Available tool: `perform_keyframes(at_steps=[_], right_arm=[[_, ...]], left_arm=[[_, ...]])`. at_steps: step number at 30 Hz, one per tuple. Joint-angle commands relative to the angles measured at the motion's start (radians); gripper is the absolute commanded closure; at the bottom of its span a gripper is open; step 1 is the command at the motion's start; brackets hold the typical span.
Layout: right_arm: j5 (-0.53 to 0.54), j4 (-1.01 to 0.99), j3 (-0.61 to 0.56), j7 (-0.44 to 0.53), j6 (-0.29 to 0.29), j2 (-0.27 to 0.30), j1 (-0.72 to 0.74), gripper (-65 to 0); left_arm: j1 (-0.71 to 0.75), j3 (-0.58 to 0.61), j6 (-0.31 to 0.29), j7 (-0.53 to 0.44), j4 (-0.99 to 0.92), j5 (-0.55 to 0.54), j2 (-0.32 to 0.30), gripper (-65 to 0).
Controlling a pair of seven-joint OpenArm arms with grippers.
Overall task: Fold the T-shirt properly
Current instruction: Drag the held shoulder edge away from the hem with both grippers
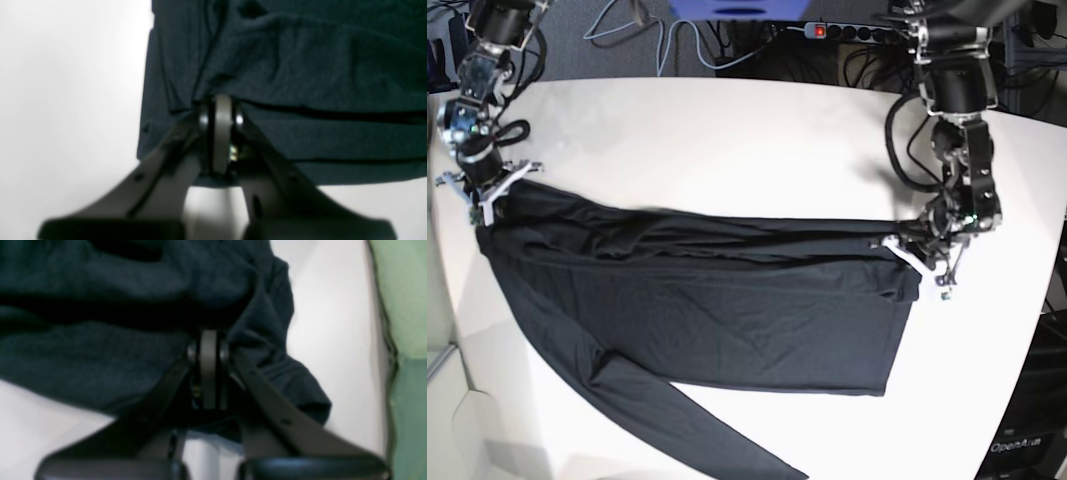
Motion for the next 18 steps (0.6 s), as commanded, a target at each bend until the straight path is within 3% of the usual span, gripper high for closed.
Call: perform_keyframes(at_steps=[1,9,18], right_arm=[[-0.038,-0.005,0.000,-0.078,0.013,-0.005,-0.025,-0.7],[-0.034,-0.005,0.001,-0.065,0.013,-0.007,-0.088,-0.6],[-0.034,-0.005,0.026,0.047,0.013,-0.007,-0.186,-0.6]], left_arm=[[0.031,0.015,0.031,0.110,-0.015,0.070,-0.015,-2.2],[0.093,0.053,0.031,0.110,-0.013,0.069,-0.050,-2.2],[0.219,0.049,0.031,0.119,0.140,0.069,-0.050,-2.2]])
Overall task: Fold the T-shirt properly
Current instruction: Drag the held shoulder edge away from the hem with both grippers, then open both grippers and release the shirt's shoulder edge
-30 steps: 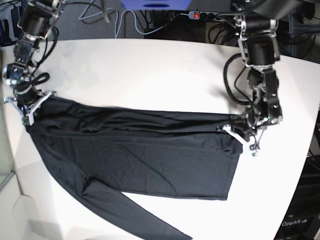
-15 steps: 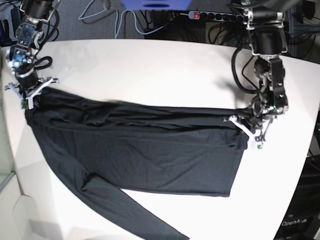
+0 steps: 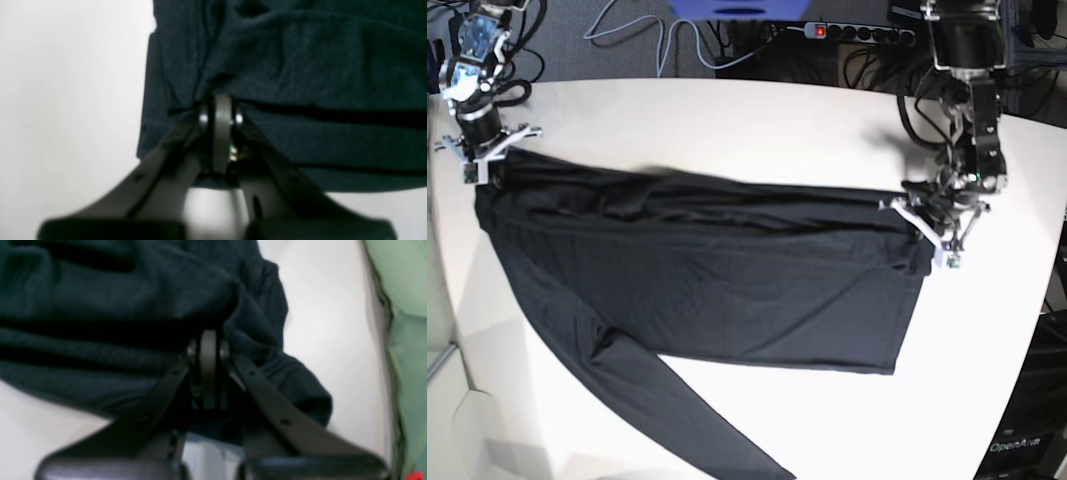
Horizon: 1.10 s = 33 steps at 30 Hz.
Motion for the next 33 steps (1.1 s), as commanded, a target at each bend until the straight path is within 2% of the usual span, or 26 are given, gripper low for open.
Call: perform_keyframes(at_steps=[1,6,8,20,29,33], right_arm=[[-0.071,-0.014,-0.001,-0.133,0.017,0.000,-0.036,-0.6],[-0.071,-0.014,0.048,-0.073,0.017,-0.021,-0.089,-0.6],[-0.069,-0.014,0.065,-0.044,0.019,-0.021,-0.118,-0.6],[-0.069,-0.022,0.066,0.118,0.019,-0.029,-0.248,-0.6],[-0.069,-0.022,0.066,0.213,0.019,-0.049,-0.302,-0.6],[-0.069,-0.022,0.066,0.217,0.019,-0.049,-0.306,-0.6]], left_arm=[[0.045,0.004,0.012,0.170,-0.006,0.055,-0.005,-2.2],[0.114,0.003,0.012,0.170,0.037,0.055,-0.008,-2.2],[0.148,0.003,0.012,0.170,0.060,0.054,-0.031,-2.2],[0.360,-0.050,0.012,0.158,0.204,0.048,-0.043,-2.2],[0.453,-0.094,0.011,0.158,0.290,0.048,-0.041,-2.2],[0.458,-0.097,0.011,0.158,0.300,0.052,-0.041,-2.2]])
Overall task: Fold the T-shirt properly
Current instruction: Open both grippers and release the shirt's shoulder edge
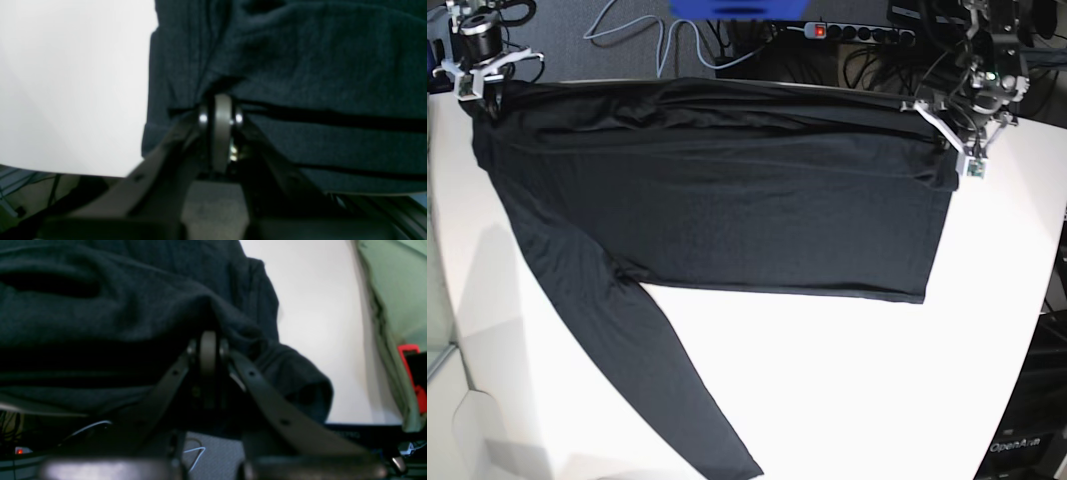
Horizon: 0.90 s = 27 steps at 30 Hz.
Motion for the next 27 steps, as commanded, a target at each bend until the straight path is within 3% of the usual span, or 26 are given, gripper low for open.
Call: perform_keyframes(at_steps=[1,27], right_arm=[[-0.076,-0.017,-0.001,-0.126,0.014,-0.001,-0.024,-0.6],[-0.076,0.157,0.002,-0.130,0.014,-0.001,0.008,-0.7]], left_arm=[[0.029,0.001,0.007,0.141,-0.019,0.046,-0.001,-2.2],[-0.090,0.000,0.007,0.153,-0.008,0.041,0.004,-2.2]])
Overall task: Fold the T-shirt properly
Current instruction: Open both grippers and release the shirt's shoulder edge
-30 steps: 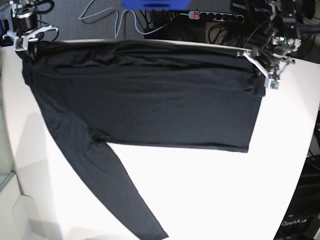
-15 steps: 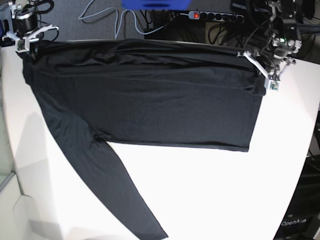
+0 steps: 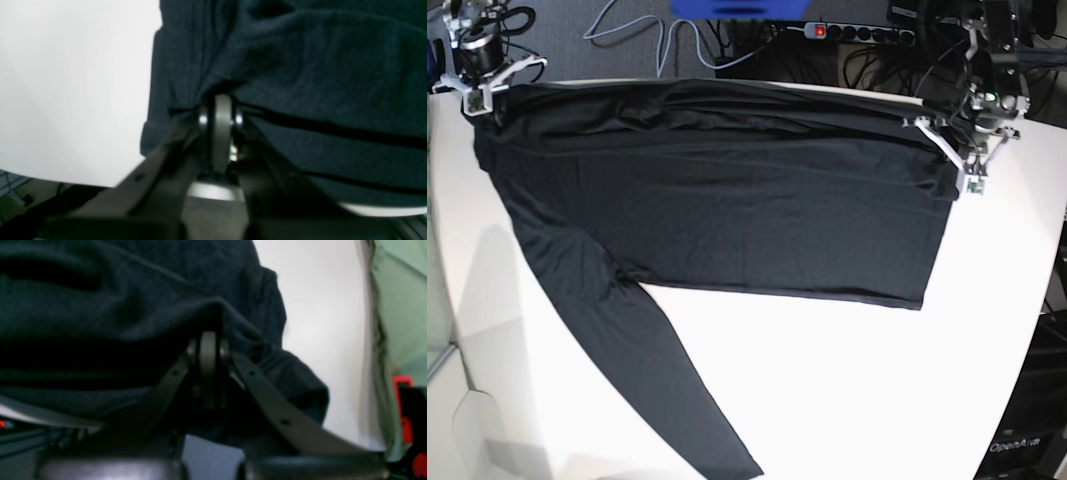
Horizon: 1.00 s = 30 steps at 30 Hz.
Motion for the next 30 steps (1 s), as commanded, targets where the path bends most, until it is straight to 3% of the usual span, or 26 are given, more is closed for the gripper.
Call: perform_keyframes(at_steps=[1,9,16,22,30], right_arm=[[0.003,0.025,0.005,0.013,0.006,0.010,-0.008,-0.7],[0.003,0.100,0.081,0.016,0.009,-0.052,0.001,-0.7],[-0.003,0.143,0.203,0.008,0.170,-0.114,0.076,-1.5],[-0.004,0.152,0.297,0.007,0.174,-0.133,0.150,-1.5],[-0.030,0.131,0.292,-0.009,0.174,-0.105,0.256,-1.5]], left_arm=[[0.001,0.000,0.004,0.044,0.010,0.015,-0.005,-2.2],[0.010,0.000,0.004,0.093,0.116,0.015,-0.003,-2.2],[-0.005,0.000,0.004,0.100,0.142,0.015,-0.003,-2.2],[-0.005,-0.002,0.006,0.100,0.185,0.014,-0.003,-2.4],[-0.066,-0.019,0.012,0.100,0.219,0.014,0.000,-2.6]])
